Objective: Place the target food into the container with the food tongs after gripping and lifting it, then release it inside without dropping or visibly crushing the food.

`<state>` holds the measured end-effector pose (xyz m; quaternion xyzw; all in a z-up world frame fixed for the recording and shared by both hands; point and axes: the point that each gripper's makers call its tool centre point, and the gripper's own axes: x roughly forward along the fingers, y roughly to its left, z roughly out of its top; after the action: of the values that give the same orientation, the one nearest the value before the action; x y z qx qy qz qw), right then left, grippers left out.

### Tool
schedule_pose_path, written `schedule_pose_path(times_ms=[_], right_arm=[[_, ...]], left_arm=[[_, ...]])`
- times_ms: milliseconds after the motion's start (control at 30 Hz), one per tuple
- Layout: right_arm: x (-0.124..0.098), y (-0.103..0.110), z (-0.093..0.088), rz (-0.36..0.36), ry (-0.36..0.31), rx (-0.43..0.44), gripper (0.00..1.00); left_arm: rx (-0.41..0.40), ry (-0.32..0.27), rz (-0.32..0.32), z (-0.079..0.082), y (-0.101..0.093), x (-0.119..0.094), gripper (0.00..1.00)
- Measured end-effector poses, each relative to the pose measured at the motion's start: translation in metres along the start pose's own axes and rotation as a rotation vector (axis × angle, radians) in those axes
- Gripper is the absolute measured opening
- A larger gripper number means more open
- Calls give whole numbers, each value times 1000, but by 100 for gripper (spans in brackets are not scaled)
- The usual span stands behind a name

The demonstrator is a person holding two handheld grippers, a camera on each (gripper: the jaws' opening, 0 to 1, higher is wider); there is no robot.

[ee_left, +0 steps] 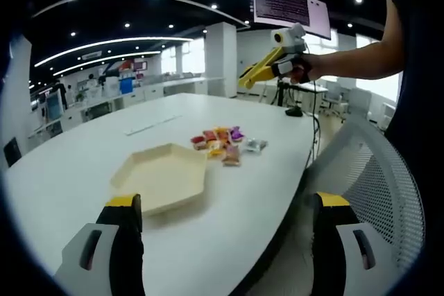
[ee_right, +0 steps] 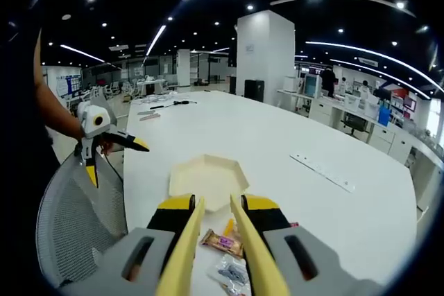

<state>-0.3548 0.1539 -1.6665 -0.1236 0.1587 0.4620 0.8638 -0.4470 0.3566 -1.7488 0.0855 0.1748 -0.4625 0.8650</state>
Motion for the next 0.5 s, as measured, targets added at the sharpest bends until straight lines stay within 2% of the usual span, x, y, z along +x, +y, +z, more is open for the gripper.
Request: schedule_pose_path(times_ms=[133,500], right_arm=[[8,4,-10,47,29,3,25],[23,6,-31,91,72,-25,25]], left_arm=[[3,-3,7,0,1,-1,99],[-2,6,6,-2,2,0,99]])
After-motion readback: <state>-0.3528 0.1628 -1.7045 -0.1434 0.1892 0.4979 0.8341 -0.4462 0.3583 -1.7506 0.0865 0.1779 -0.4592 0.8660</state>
